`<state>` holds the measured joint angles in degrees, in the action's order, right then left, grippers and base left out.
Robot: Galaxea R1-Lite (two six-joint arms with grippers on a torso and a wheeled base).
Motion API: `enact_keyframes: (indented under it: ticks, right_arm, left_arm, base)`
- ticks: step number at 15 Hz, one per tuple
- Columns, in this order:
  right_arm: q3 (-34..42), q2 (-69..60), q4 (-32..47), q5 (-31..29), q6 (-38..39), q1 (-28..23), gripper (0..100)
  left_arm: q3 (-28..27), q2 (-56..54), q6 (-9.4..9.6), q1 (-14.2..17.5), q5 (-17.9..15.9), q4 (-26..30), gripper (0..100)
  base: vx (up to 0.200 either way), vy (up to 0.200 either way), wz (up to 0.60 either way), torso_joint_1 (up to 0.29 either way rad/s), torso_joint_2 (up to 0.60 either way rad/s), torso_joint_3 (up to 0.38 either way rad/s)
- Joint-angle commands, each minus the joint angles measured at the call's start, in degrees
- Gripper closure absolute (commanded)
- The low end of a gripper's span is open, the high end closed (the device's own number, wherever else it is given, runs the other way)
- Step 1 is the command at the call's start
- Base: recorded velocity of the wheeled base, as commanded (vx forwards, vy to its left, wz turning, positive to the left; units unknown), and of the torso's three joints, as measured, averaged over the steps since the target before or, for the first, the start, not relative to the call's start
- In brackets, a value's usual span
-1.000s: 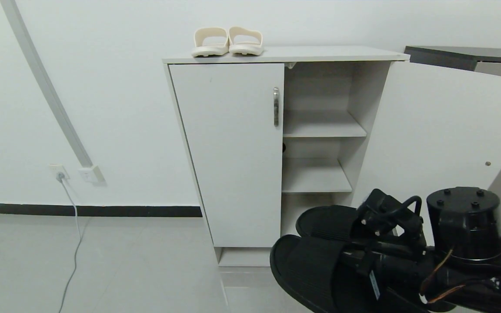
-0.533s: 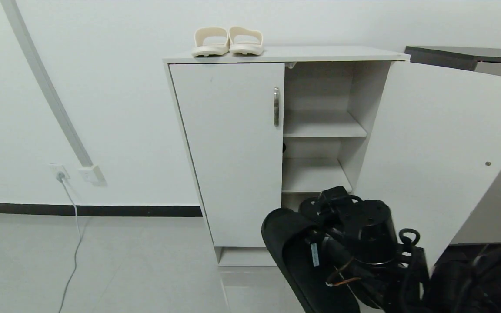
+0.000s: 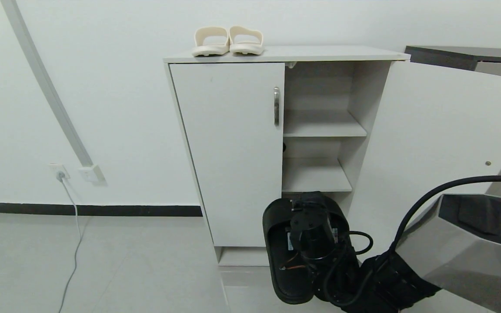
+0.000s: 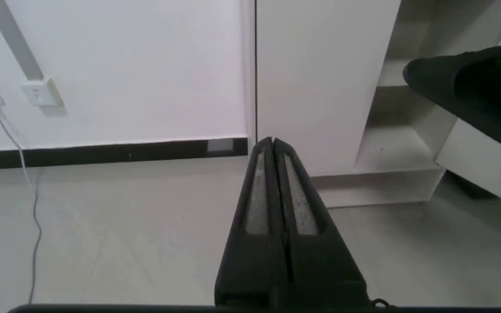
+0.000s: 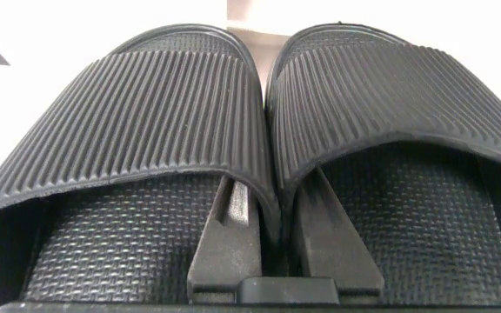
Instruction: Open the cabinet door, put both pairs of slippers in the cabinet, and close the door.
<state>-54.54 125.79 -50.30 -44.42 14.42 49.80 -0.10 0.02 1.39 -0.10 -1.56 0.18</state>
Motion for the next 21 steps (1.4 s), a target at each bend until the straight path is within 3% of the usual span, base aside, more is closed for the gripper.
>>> enact_keyframes:
  ticks: [1,5,21]
  right_arm:
    - [-0.2,1.5,-0.1,0.0,0.0,-0.1,100]
    - [-0.6,2.5,-0.2,0.1,0.0,-0.8,100]
    - [-3.8,9.5,-2.5,0.2,0.0,-6.7,100]
  left_arm:
    - [0.0,0.2,0.02,0.0,0.0,0.0,100]
    - [0.0,0.2,-0.07,0.0,0.0,0.0,100]
    - [0.0,0.2,-0.25,0.0,0.0,0.0,100]
  base:
    - [0.000,-0.200,0.00,0.002,0.00,0.002]
    - [0.000,-0.200,0.00,0.001,0.00,0.002]
    - [0.000,0.000,0.00,0.000,0.00,0.000]
